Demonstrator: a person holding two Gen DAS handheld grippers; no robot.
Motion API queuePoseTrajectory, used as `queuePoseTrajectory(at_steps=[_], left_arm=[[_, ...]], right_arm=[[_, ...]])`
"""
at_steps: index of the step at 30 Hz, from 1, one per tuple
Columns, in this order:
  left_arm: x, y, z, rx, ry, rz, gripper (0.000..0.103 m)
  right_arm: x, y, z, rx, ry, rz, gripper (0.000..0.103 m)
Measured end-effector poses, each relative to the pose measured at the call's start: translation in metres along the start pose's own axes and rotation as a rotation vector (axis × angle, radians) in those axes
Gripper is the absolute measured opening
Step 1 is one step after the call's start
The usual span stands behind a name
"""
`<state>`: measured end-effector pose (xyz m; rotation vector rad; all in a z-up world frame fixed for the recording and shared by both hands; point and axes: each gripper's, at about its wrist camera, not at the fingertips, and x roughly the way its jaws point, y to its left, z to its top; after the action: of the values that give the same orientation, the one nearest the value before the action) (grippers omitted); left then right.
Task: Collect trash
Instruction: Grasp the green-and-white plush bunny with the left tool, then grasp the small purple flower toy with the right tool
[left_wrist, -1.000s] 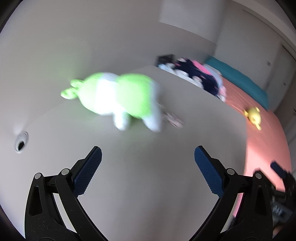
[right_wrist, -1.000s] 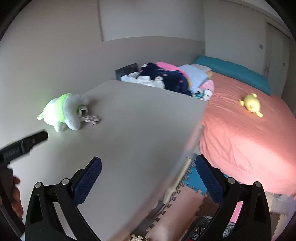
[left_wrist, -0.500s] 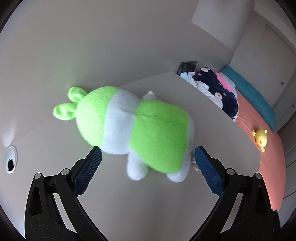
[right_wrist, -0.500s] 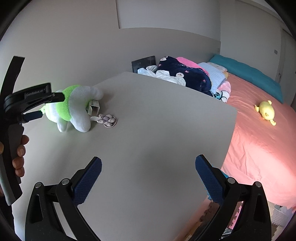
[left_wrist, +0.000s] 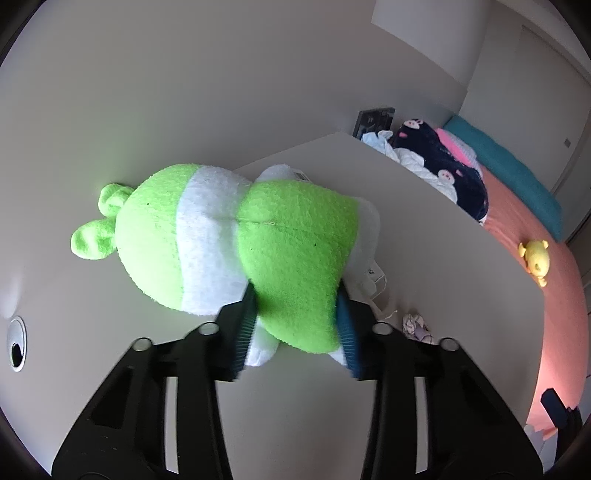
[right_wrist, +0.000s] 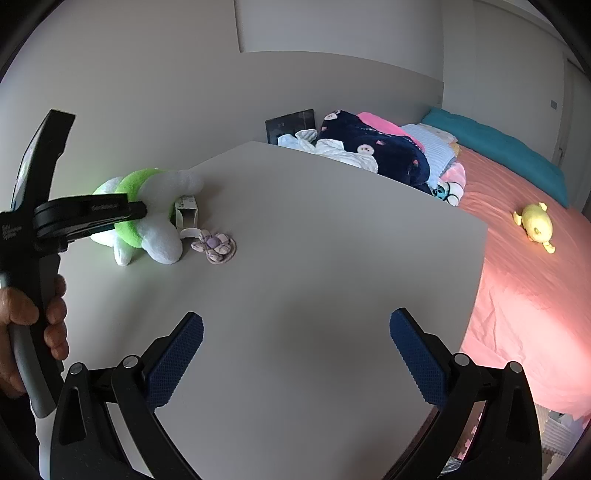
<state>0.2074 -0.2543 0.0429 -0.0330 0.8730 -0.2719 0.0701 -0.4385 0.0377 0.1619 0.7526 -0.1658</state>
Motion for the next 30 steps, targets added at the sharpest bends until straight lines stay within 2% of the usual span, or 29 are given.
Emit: queuePoseTrajectory(at_steps=[3, 12, 15, 17, 22, 24, 26, 28, 30], left_arm=[[-0.017, 0.009, -0.006, 0.01, -0.034, -0.022, 0.029], [-0.069, 0.034, -0.01, 0.015, -0.115, -0.052, 0.028], [-0.085, 0.041, -0.01, 0.009, -0.138, -0.054, 0.028], [-0.095, 0.046, -0.01, 0.007, -0.16, -0.05, 0.028], [-0.106, 0.052, -0.013, 0.01, -0.182, -0.056, 0.028], [-0.108, 0.054, -0.014, 0.007, -0.189, -0.052, 0.028], [-0.108, 0.055, -0.013, 0.007, -0.199, -0.044, 0.028], [-0.108, 0.057, -0.013, 0.001, -0.199, -0.048, 0.028], [-0.11, 0.058, -0.015, 0.002, -0.199, -0.049, 0.028]], right_arm=[[0.003, 0.005, 0.002, -0.006, -0.001, 0.005, 0.101], [0.022, 0.034, 0.017, -0.064, 0.011, 0.062, 0.101], [0.036, 0.049, 0.024, -0.102, 0.046, 0.098, 0.086], [0.047, 0.058, 0.029, -0.12, 0.072, 0.099, 0.071], [0.082, 0.076, 0.045, -0.164, 0.12, 0.058, 0.062], [0.093, 0.08, 0.049, -0.169, 0.143, 0.046, 0.053], [0.103, 0.08, 0.053, -0.16, 0.168, 0.045, 0.032], [0.104, 0.078, 0.055, -0.153, 0.165, 0.035, 0.018], [0.1, 0.072, 0.055, -0.107, 0.172, 0.075, 0.014]])
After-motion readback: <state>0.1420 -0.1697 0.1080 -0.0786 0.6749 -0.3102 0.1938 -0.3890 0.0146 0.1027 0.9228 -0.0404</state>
